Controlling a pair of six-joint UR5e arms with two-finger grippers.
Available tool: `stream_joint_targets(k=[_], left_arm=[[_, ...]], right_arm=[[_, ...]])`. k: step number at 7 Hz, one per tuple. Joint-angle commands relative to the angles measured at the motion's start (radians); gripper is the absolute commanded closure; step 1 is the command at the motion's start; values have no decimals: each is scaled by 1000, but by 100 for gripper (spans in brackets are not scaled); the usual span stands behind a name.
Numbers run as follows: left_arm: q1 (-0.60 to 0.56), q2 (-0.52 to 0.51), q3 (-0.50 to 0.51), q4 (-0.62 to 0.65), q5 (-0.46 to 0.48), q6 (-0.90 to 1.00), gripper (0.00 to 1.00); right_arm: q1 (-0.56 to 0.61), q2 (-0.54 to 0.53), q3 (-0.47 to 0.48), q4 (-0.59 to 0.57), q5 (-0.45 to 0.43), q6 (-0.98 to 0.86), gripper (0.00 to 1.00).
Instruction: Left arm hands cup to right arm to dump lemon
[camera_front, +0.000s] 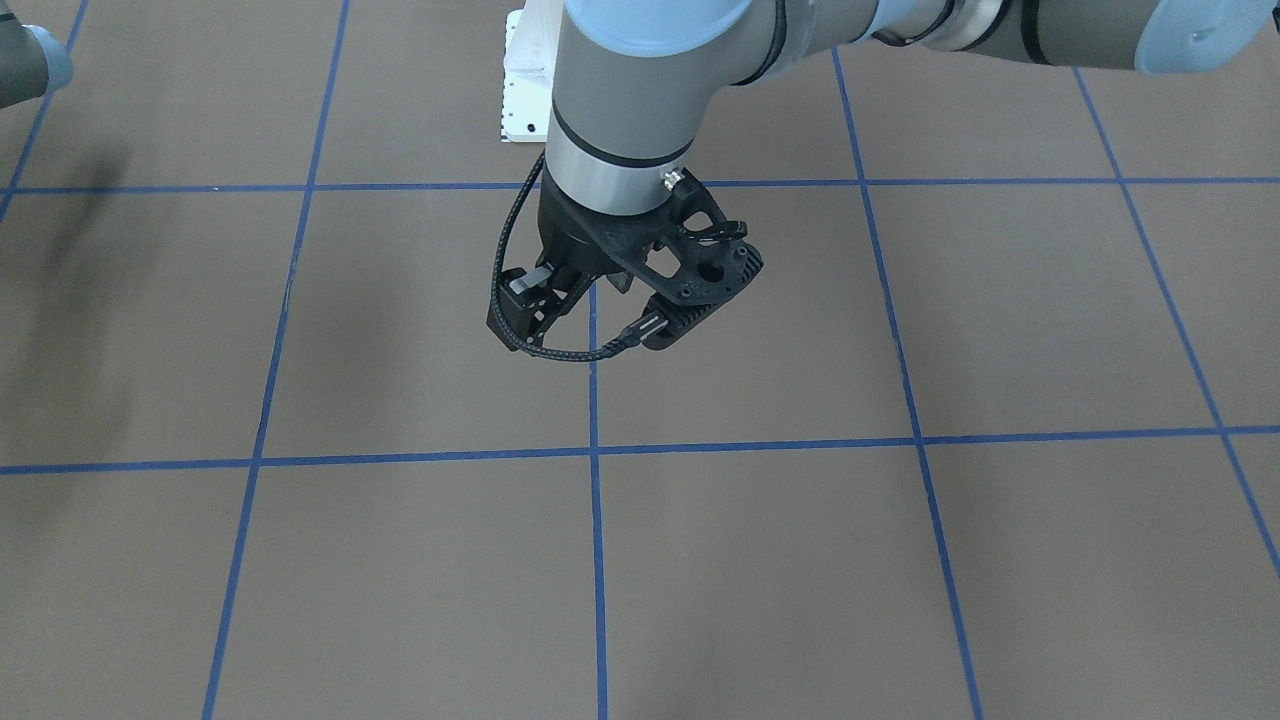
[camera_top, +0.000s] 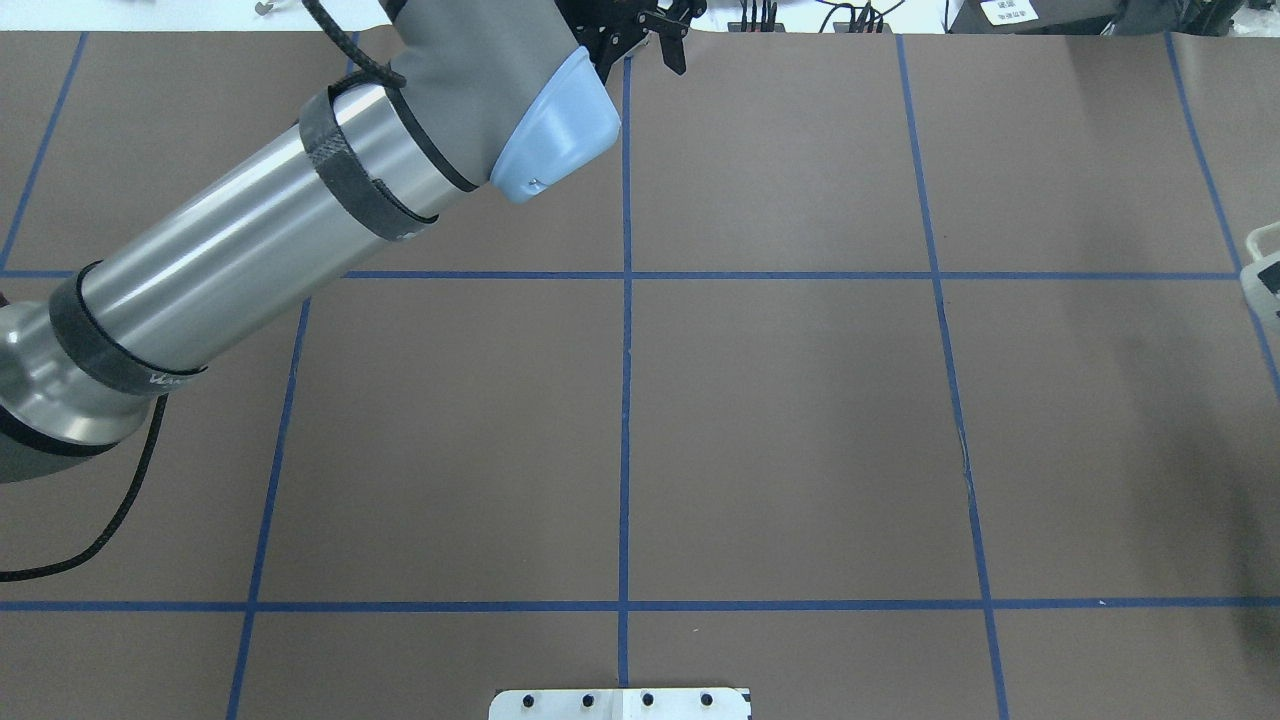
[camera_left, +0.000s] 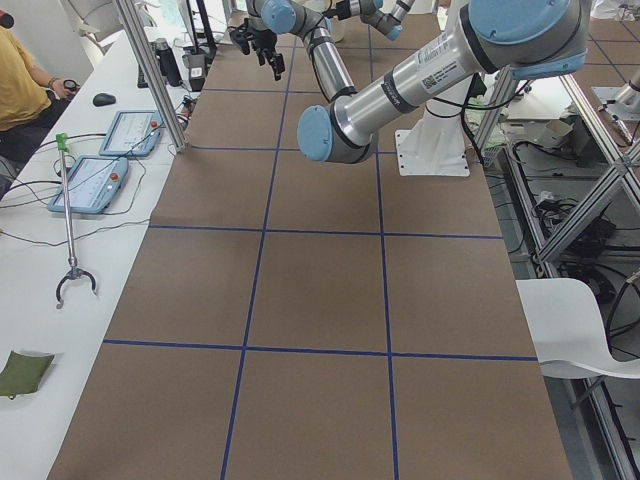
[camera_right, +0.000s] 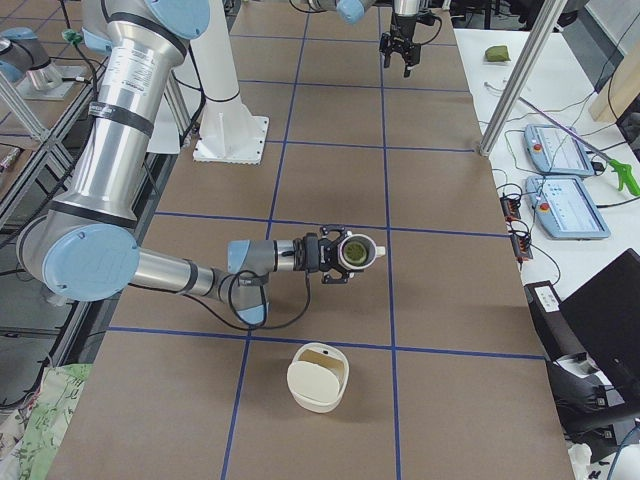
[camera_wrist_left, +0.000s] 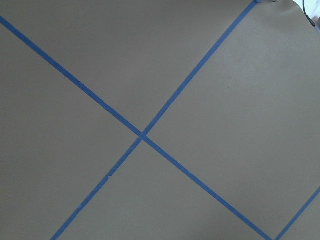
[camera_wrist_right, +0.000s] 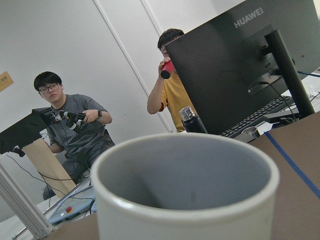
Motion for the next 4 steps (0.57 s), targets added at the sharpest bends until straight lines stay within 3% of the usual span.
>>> stream_joint_targets(k=[1, 2, 3, 4], left_arm=[[3, -1, 1, 0, 21, 1, 0], [12, -1, 1, 0, 36, 1, 0], [12, -2, -1, 0, 36, 1, 0], [14, -4, -1, 0, 38, 1, 0]], right_arm=[[94, -18, -134, 156, 95, 156, 79], [144, -24, -168, 157, 142, 280, 79], [256, -20, -189, 156, 275, 390, 78], [304, -17, -191, 157, 326, 528, 78]])
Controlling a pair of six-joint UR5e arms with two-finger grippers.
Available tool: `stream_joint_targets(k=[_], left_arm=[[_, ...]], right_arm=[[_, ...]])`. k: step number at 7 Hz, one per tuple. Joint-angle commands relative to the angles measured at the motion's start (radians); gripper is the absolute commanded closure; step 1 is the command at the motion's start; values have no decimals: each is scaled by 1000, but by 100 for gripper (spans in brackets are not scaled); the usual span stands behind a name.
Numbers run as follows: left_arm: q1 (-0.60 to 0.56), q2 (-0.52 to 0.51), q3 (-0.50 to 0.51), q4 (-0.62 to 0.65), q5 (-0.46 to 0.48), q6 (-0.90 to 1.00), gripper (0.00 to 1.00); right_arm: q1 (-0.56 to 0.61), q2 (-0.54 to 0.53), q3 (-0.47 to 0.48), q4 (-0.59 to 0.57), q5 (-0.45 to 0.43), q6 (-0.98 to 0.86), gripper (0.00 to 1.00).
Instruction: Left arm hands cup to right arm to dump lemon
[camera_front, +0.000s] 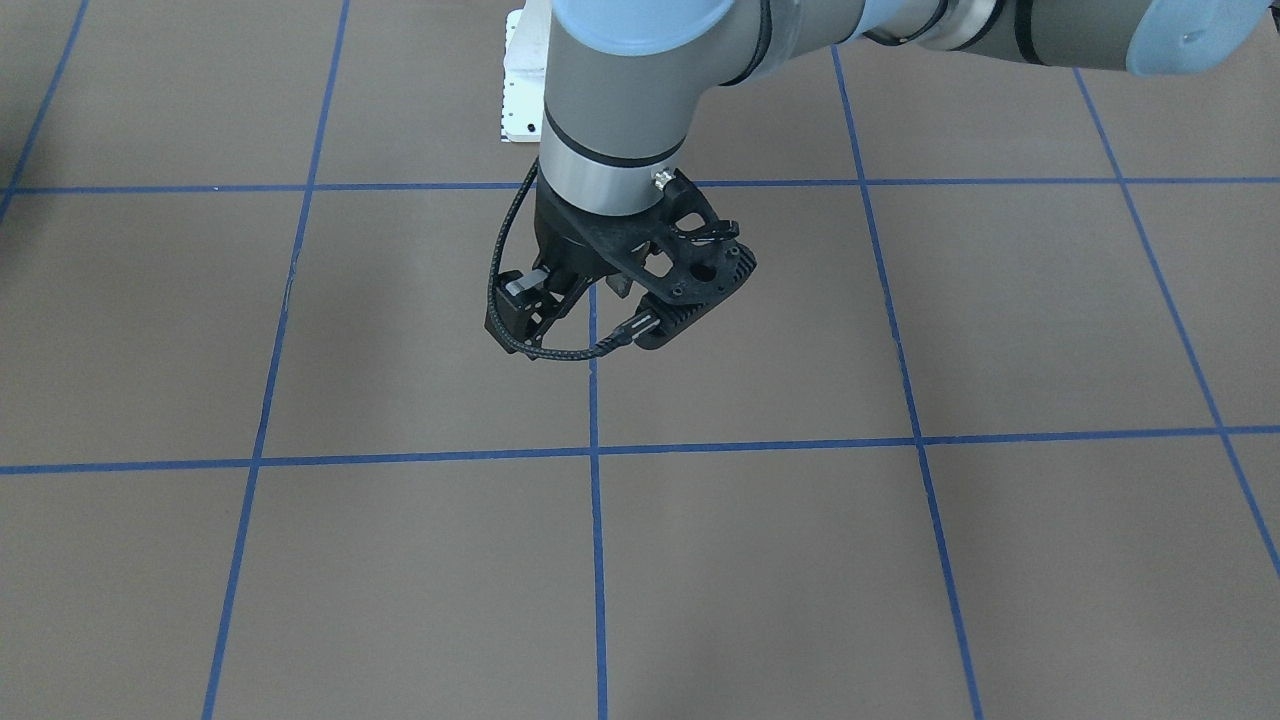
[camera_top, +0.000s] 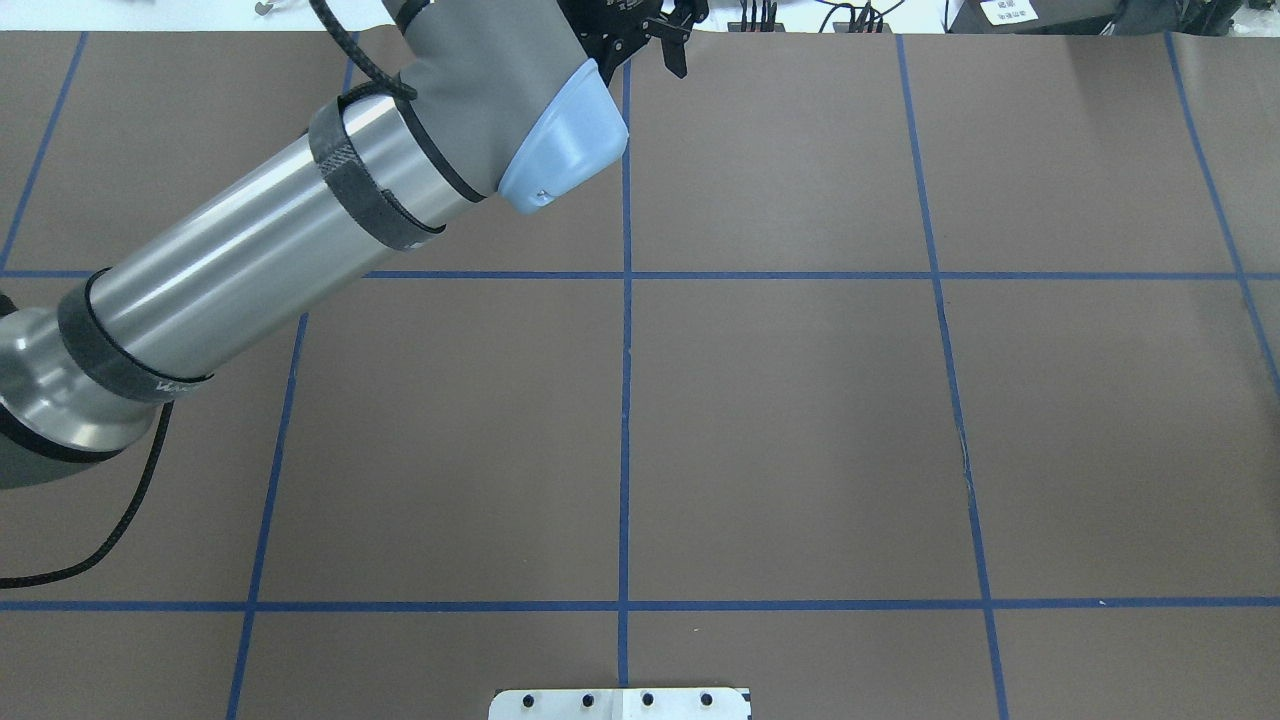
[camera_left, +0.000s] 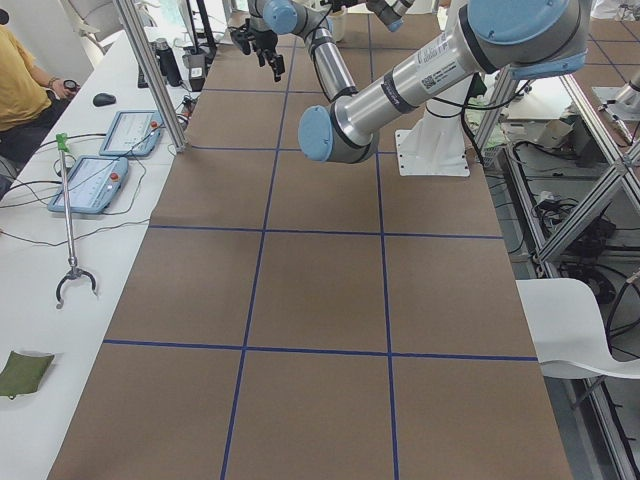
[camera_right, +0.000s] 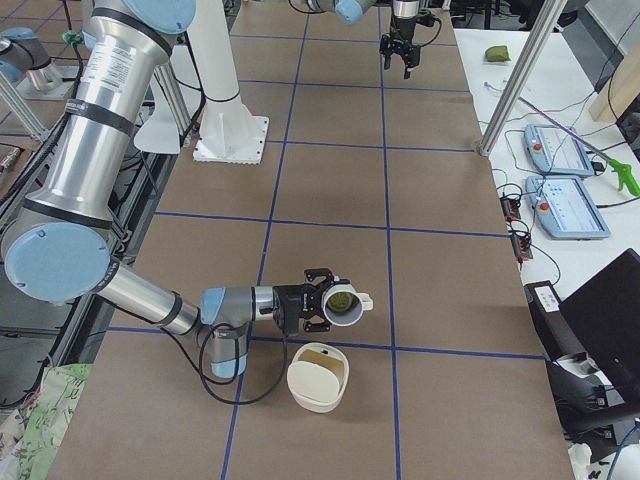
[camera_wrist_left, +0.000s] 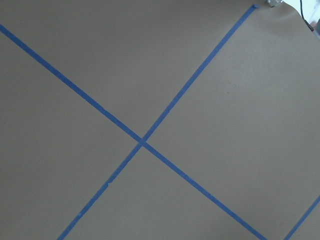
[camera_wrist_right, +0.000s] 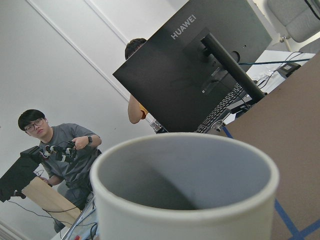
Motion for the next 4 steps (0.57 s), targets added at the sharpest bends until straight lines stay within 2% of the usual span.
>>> stream_joint_targets(k=[1, 4], left_arm=[[2, -5, -1, 0, 3, 0, 0], [2, -9, -2, 0, 5, 0, 0]], right_arm=[[91, -4, -14, 3, 92, 267, 78], [96, 5, -25, 6, 92, 550, 77]])
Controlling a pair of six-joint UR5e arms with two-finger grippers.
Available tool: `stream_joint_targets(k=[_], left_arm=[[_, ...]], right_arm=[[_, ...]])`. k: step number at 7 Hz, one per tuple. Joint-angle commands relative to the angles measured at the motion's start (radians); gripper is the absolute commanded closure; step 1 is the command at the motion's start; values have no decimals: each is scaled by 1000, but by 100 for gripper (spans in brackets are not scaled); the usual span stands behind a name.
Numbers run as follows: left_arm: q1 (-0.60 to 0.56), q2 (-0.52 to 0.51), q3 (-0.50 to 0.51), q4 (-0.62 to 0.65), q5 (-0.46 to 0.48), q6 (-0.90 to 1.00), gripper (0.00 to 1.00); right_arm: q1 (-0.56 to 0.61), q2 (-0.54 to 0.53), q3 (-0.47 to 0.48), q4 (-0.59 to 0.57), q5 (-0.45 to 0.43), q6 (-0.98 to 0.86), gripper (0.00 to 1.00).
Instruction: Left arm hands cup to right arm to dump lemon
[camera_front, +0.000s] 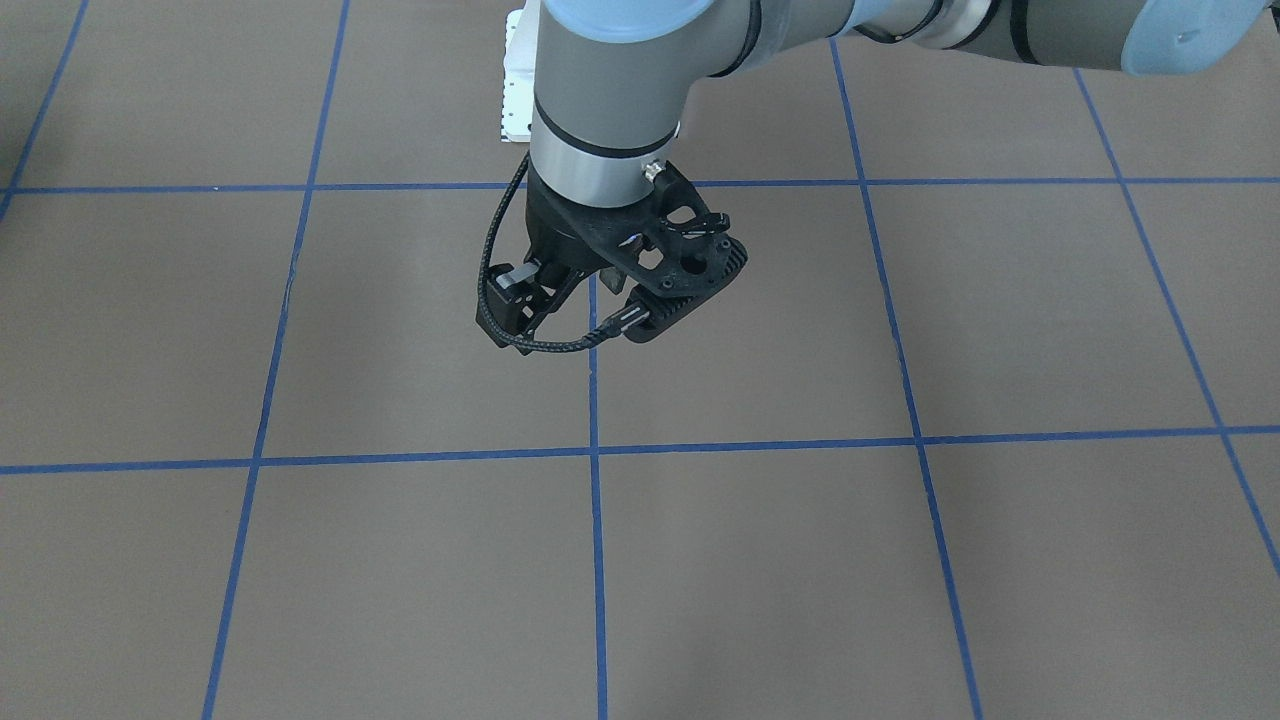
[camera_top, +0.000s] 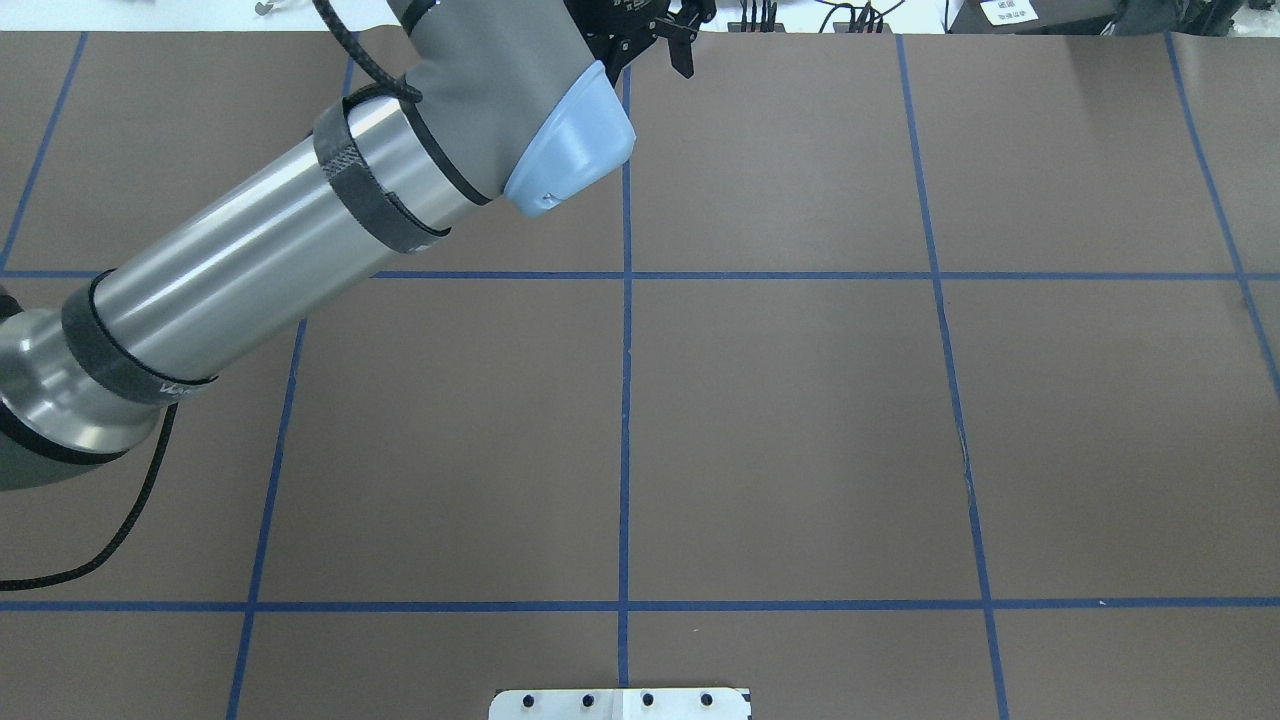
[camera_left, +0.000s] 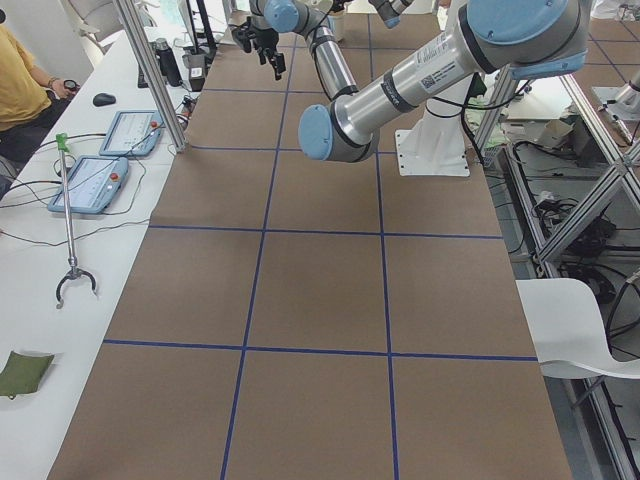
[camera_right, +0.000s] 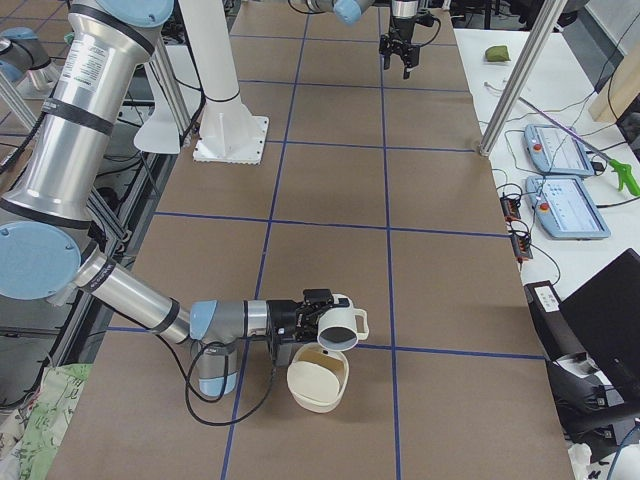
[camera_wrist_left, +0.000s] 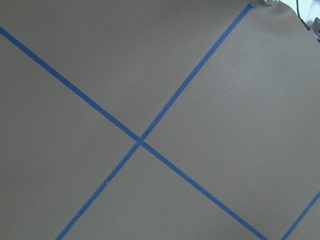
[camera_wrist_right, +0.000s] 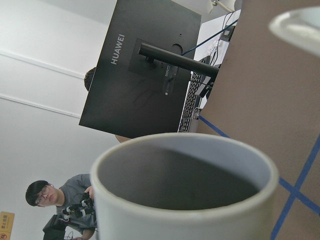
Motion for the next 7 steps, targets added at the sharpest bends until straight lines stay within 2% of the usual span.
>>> stream_joint_targets(k=[1, 3, 6, 7], left_arm=[[2, -4, 0, 0, 1, 0, 0], [-1, -5, 0, 2, 3, 0, 0], [1, -8, -5, 3, 35, 5, 0], [-4, -11, -12, 9, 35, 5, 0]], right_arm=[[9, -1, -3, 3, 2, 218, 76], [29, 1, -9, 3, 2, 413, 74], [36, -10, -43, 117, 2, 710, 73], [40, -5, -59, 122, 1, 737, 73]])
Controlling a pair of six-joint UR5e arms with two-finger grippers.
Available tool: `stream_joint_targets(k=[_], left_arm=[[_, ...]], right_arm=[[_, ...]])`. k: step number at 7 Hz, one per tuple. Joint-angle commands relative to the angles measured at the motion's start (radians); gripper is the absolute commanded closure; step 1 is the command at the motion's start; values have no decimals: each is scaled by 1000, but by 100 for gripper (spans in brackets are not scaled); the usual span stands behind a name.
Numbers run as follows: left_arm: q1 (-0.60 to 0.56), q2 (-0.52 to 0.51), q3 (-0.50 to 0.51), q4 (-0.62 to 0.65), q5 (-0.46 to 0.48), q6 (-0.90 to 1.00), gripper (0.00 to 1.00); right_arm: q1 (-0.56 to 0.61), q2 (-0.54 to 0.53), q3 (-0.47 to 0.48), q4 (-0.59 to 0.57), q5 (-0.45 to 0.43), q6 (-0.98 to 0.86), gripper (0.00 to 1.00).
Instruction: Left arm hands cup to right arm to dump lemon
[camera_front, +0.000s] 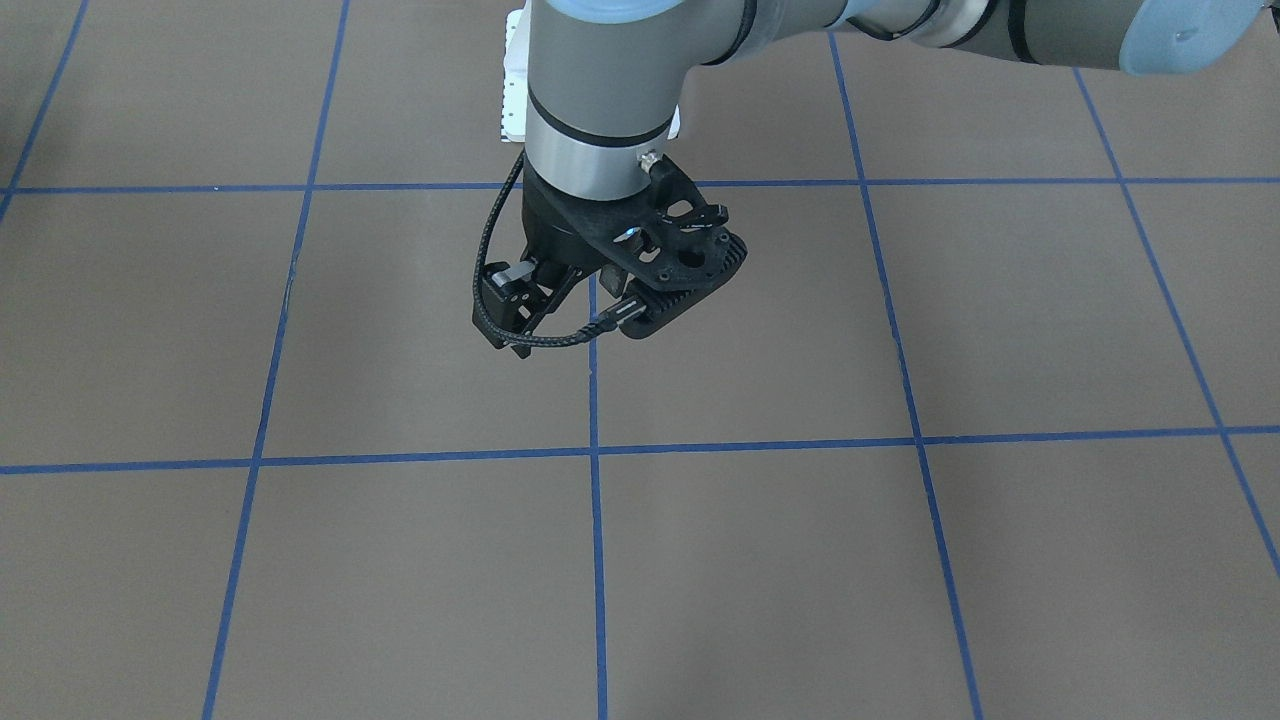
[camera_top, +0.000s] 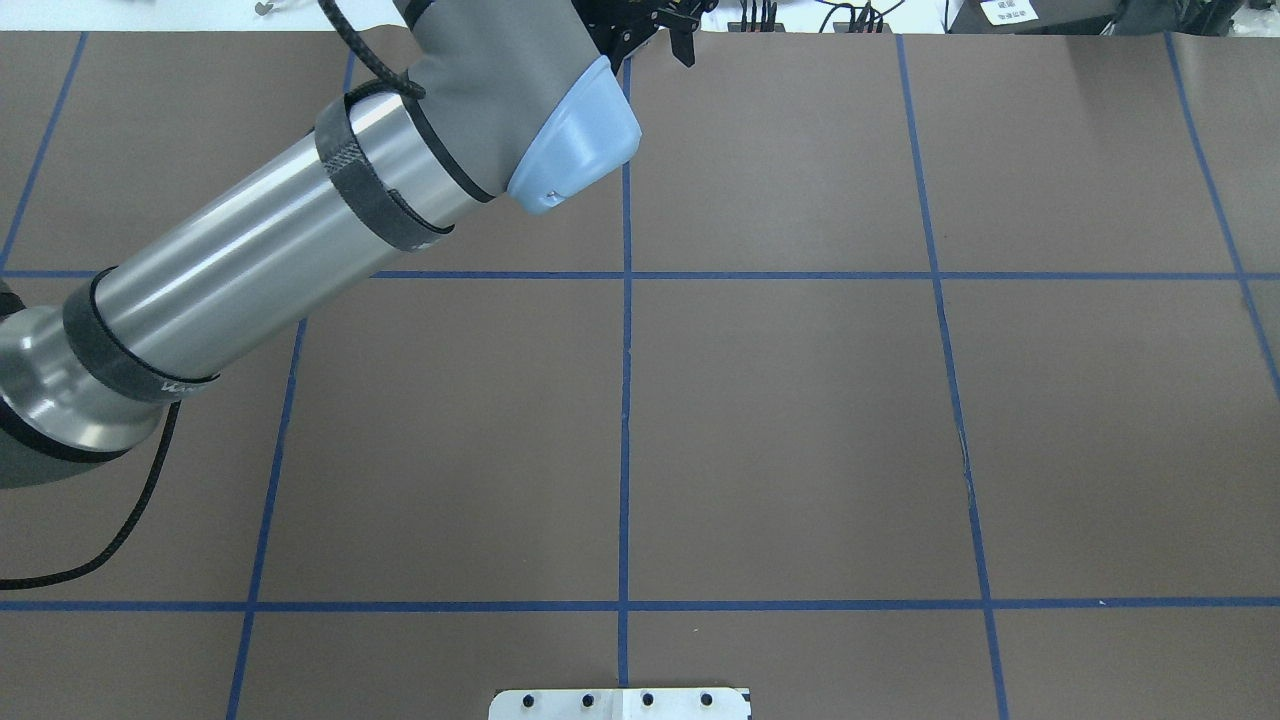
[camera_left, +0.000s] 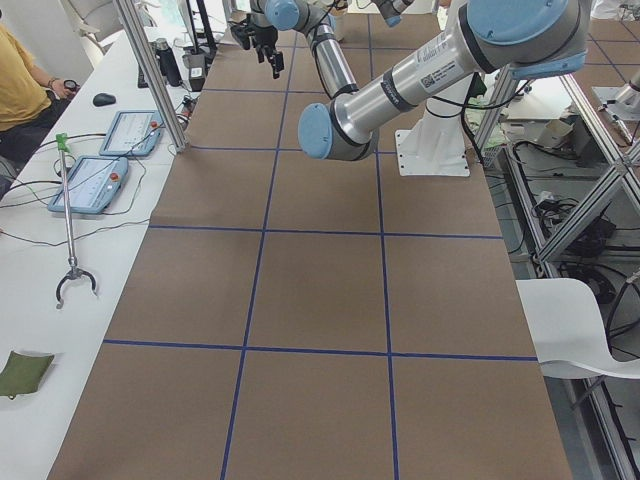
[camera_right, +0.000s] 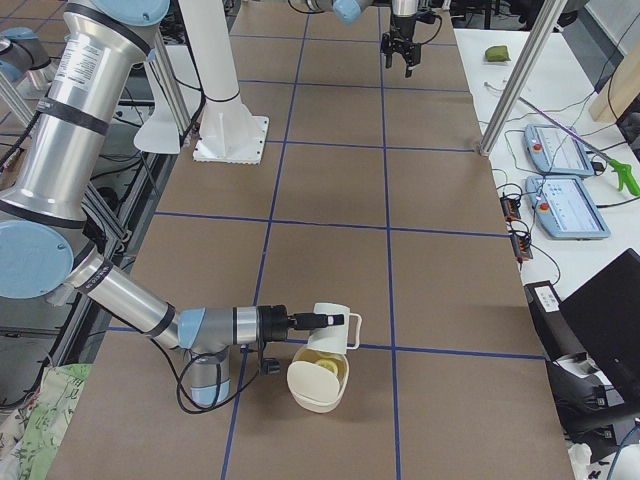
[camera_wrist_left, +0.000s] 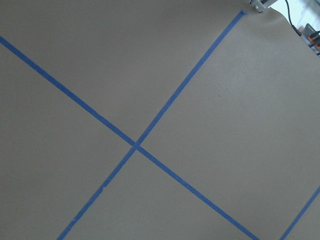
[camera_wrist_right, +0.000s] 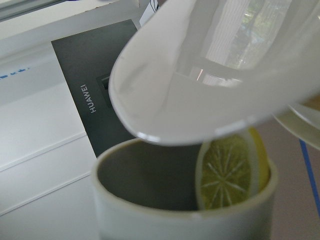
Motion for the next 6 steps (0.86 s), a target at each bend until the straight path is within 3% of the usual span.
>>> stream_joint_targets(k=[1, 3, 6], left_arm=[[-3, -5, -5, 5, 15, 2, 0], [-3, -3, -7, 5, 34, 2, 0], [1, -8, -7, 5, 37, 0, 0]], right_arm=[[10, 3, -20, 24, -4, 157, 73], [15, 4, -18, 29, -4, 262, 71], [12, 16, 25, 23, 6, 255, 68]])
